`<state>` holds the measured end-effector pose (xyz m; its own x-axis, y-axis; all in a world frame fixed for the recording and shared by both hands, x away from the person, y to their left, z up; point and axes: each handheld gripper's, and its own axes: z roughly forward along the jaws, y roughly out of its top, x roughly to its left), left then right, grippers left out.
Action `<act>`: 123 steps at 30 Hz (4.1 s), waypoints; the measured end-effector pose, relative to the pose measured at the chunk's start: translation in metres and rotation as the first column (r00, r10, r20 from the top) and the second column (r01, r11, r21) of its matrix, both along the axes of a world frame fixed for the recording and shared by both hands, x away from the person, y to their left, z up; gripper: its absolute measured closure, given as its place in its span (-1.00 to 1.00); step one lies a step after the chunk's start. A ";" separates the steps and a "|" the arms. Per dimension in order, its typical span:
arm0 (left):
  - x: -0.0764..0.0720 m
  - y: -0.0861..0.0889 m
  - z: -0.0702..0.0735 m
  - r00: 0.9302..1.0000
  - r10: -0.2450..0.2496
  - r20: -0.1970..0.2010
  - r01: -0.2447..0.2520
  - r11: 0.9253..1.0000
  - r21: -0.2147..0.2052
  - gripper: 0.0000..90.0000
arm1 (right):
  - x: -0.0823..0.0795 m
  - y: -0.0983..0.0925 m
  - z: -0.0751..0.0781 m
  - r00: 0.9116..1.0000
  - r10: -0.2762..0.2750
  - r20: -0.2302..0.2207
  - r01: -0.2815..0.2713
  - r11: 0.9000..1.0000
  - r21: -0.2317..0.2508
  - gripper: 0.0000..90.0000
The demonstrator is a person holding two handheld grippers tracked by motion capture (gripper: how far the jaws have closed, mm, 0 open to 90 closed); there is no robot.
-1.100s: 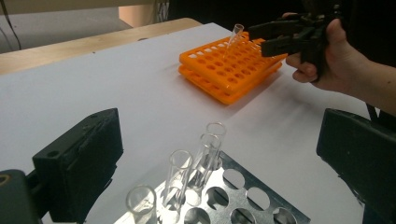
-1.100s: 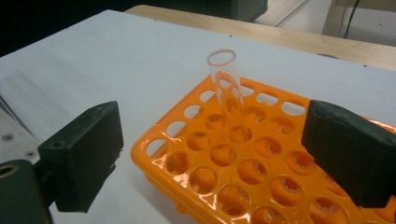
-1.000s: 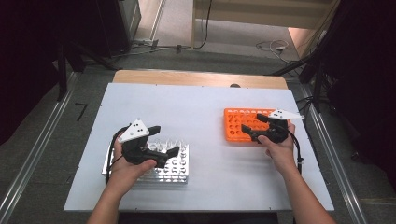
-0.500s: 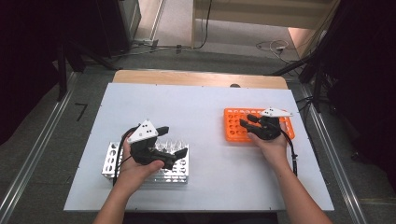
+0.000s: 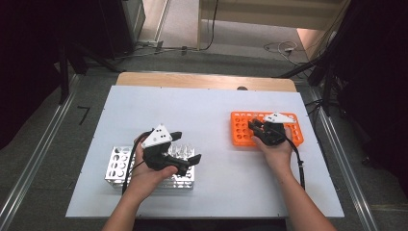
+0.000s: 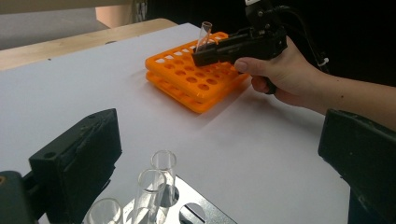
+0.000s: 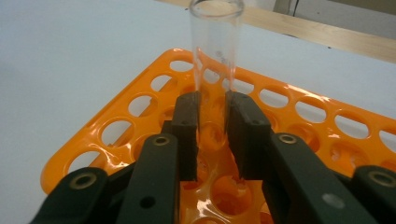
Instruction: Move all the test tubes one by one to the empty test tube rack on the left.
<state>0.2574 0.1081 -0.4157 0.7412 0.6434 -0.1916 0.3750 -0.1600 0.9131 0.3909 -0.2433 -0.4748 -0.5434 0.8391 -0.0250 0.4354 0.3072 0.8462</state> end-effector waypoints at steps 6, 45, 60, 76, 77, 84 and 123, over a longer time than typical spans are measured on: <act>0.000 -0.002 -0.001 1.000 -0.002 0.000 0.002 1.000 0.001 -1.00 | -0.001 0.000 0.000 1.000 0.009 0.012 -0.009 1.000 -0.006 0.65; 0.001 -0.019 0.004 0.999 -0.028 0.023 0.028 1.000 -0.004 -1.00 | -0.060 -0.008 0.061 0.982 0.171 0.082 -0.180 0.978 0.109 0.65; -0.003 -0.032 0.002 0.999 -0.051 0.020 0.051 0.999 0.005 -1.00 | -0.095 0.006 0.062 0.967 0.247 0.057 -0.251 0.963 0.093 0.65; -0.008 -0.039 0.002 0.998 -0.063 0.025 0.063 0.998 0.006 -0.99 | -0.114 0.035 0.058 0.932 0.360 0.032 -0.362 0.930 0.071 0.65; -0.008 -0.039 0.002 0.998 -0.066 0.026 0.065 0.998 0.006 -0.98 | -0.115 0.036 0.058 0.930 0.367 0.031 -0.368 0.927 0.070 0.65; -0.010 -0.046 0.004 0.995 -0.088 0.037 0.088 0.996 0.005 -0.91 | -0.122 0.048 0.057 0.915 0.401 0.028 -0.402 0.914 0.044 0.65; -0.016 -0.062 0.007 0.989 -0.130 0.078 0.129 0.992 0.009 0.55 | -0.142 0.083 0.054 0.870 0.493 0.009 -0.493 0.870 -0.013 0.65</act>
